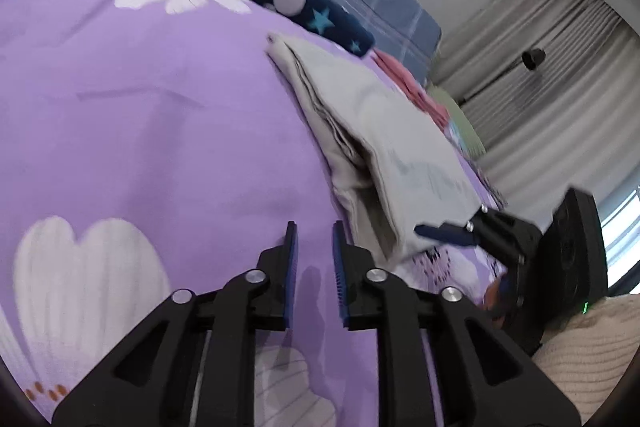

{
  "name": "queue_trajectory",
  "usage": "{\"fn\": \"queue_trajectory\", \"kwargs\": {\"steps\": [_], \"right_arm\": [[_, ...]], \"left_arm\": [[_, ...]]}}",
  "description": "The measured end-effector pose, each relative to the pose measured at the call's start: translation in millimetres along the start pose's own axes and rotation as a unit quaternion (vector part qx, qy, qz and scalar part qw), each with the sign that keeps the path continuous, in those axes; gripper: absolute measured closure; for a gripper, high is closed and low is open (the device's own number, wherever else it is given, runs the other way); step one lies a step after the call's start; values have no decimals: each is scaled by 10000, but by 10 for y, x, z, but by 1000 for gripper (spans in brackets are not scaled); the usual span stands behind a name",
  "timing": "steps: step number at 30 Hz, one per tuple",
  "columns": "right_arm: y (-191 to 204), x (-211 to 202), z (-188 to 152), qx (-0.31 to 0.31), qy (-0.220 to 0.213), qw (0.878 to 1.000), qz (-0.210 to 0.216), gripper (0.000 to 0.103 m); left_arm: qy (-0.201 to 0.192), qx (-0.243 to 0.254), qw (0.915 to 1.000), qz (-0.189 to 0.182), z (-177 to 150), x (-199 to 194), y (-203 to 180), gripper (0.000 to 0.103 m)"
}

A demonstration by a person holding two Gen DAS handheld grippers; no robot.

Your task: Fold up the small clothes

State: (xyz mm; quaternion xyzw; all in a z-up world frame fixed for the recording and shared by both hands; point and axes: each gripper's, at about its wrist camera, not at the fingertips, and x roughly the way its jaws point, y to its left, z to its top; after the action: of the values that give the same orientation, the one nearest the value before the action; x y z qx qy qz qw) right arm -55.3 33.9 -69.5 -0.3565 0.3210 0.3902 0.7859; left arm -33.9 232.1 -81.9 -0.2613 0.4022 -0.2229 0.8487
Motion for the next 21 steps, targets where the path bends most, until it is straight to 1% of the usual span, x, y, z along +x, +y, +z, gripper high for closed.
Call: {"fn": "queue_trajectory", "kwargs": {"steps": [2,3,4,6,8,9,11,12,13,15,16,17,18,19,20,21], "right_arm": [[68,42,31,-174,-49,9997,-190,49],[88,60,44,-221,-68,9995,-230,49],[91,68,54,-223,-78,9995,-230,49],[66,80,65,-149,-72,9997,-166,49],[27,96,58,-14,-47,10000,-69,48],[-8,111,48,103,-24,9999,8,48],[-58,133,43,291,5,9995,112,48],[-66,136,41,363,16,9992,143,48],[-75,144,37,416,23,9990,166,48],[-86,164,24,500,30,9986,196,48],[-87,171,15,527,20,9984,202,48],[-92,174,7,548,5,9983,214,48],[-96,177,4,567,-3,9981,233,48],[-115,187,0,607,-5,9978,277,48],[-141,199,-4,661,-4,9973,329,48],[-172,215,-8,727,-2,9966,381,47]], "left_arm": [[-105,-25,9999,-56,65,-20,-18,63],[-141,-25,9998,-114,126,-2,-43,60],[-154,2,9997,-163,187,19,-65,57],[-145,90,9996,-235,334,98,-110,56],[-67,187,9995,-237,581,256,-142,55],[-34,229,9995,-193,707,340,-138,54],[24,194,9998,13,1028,569,-48,46],[47,144,9998,89,1135,663,6,46],[105,60,9996,246,1313,828,99,46],[215,-60,9986,489,1560,1075,250,46],[287,-127,9980,540,1679,1213,339,46],[254,-173,9982,513,1776,1294,395,50],[202,-241,9984,476,1850,1326,426,58],[181,-388,9986,300,1943,1367,452,83],[183,-428,9989,94,2010,1392,438,103],[58,-269,9996,4,2080,1373,357,103]]}}
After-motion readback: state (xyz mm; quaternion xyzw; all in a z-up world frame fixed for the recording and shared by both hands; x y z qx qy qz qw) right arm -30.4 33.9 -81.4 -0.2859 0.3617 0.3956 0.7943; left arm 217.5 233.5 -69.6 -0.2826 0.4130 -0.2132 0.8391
